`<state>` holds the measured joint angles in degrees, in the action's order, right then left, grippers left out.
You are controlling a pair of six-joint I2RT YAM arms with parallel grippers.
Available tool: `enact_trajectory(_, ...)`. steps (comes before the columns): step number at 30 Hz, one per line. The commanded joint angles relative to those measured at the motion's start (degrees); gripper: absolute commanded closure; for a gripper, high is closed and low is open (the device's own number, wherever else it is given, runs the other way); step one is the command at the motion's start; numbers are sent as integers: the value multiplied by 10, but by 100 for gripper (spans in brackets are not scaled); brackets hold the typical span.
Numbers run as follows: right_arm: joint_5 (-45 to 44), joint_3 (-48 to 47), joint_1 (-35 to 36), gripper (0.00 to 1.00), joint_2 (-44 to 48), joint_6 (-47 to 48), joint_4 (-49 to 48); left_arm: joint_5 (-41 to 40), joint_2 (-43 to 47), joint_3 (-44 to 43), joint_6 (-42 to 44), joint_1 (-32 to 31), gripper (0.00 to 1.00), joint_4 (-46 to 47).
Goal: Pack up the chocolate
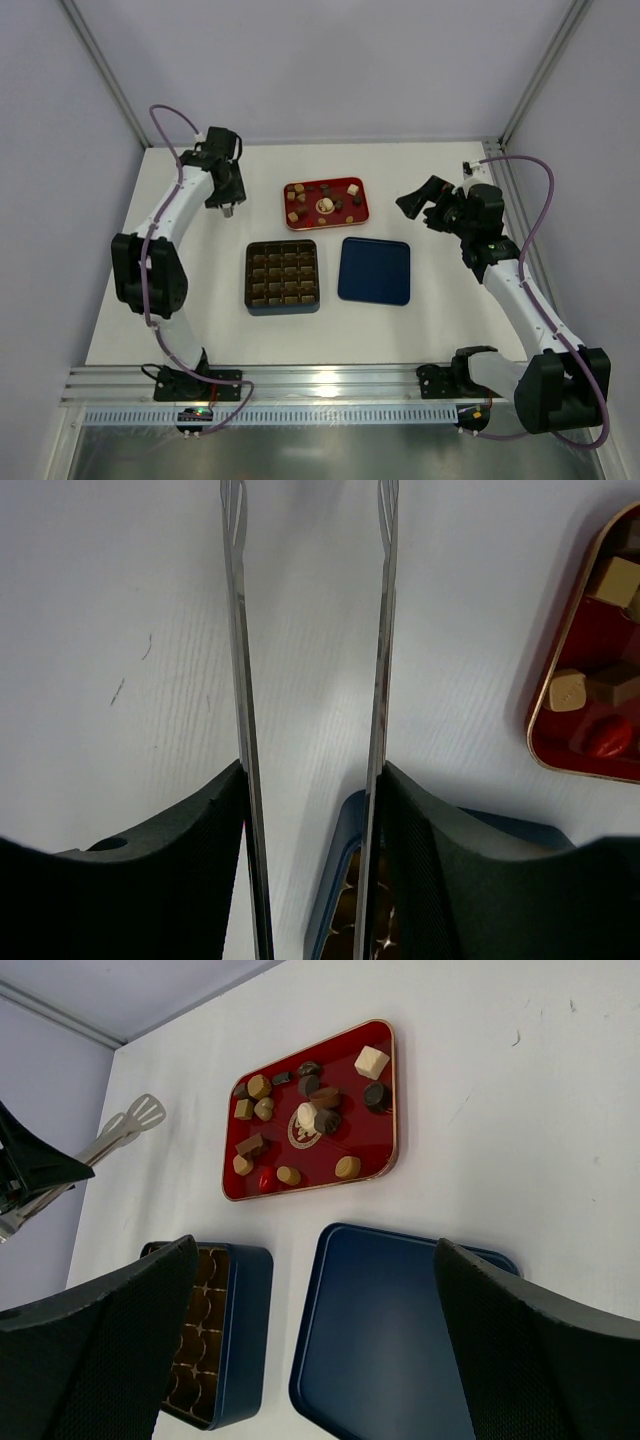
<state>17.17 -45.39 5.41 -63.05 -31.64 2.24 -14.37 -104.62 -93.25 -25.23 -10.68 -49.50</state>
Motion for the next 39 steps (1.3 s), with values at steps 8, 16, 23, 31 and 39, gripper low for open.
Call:
enact_trajectory(8, 3, -15, 6, 0, 4, 0, -17, 27, 54, -75, 4, -65, 46, -62)
enact_trajectory(16, 1, -15, 6, 0, 1, 1, -13, 52, 35, -119, -3, -132, 47, -76)
enact_trajectory(23, 0, -15, 7, 0, 2, 1, -10, 55, 2, -145, 2, -178, 48, -89)
enact_trajectory(31, 0, -15, 7, 0, 2, 1, -7, 54, -30, -142, 10, -208, 51, -93)
enact_trajectory(39, 0, -13, 6, 0, -1, 0, -6, 54, -52, -141, 15, -215, 51, -92)
